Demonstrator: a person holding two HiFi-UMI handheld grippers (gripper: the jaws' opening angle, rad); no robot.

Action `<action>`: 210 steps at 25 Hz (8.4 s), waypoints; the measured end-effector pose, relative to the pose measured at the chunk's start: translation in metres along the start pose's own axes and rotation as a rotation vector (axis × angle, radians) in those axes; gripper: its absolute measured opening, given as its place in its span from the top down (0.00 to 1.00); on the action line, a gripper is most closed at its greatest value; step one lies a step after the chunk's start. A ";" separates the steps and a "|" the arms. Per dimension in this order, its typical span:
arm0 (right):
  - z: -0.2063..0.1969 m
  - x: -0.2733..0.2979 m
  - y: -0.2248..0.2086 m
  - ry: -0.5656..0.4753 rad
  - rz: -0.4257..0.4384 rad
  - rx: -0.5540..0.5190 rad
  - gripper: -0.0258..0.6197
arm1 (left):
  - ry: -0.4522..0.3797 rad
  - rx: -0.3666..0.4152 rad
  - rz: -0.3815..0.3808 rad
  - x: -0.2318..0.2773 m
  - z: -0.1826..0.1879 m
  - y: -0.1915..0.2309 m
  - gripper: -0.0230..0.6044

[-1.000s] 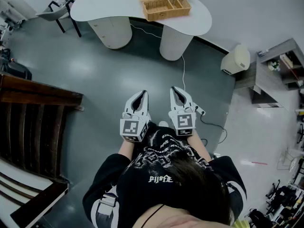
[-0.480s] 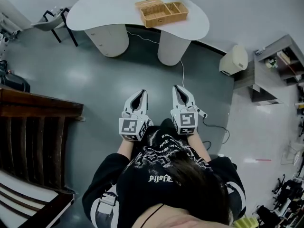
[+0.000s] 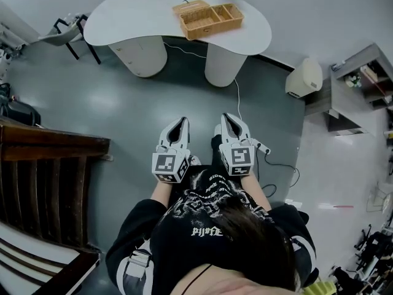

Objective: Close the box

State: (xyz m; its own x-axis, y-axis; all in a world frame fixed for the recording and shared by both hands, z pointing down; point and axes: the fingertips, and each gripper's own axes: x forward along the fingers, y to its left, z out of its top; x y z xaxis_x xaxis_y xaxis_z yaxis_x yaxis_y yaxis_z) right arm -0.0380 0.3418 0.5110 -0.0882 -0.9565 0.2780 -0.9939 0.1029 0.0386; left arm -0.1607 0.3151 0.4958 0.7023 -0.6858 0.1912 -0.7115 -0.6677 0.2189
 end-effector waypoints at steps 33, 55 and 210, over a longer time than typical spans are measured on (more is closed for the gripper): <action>0.040 0.188 -0.179 -0.004 0.376 -0.088 0.92 | -0.038 -0.110 0.149 0.242 0.038 -0.014 0.92; 0.052 0.244 -0.179 0.042 0.474 -0.095 0.92 | -0.016 -0.185 0.188 0.305 0.054 0.052 0.92; 0.175 0.748 -0.172 0.807 0.593 0.007 0.89 | 0.012 -0.217 0.415 0.426 0.144 0.341 0.92</action>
State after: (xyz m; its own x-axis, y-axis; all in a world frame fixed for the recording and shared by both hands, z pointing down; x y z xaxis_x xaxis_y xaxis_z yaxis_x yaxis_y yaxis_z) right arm 0.0554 -0.4390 0.5444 -0.5019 -0.2792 0.8186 -0.8041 0.4994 -0.3226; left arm -0.1077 -0.2461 0.5144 0.3599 -0.8780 0.3155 -0.9122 -0.2602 0.3165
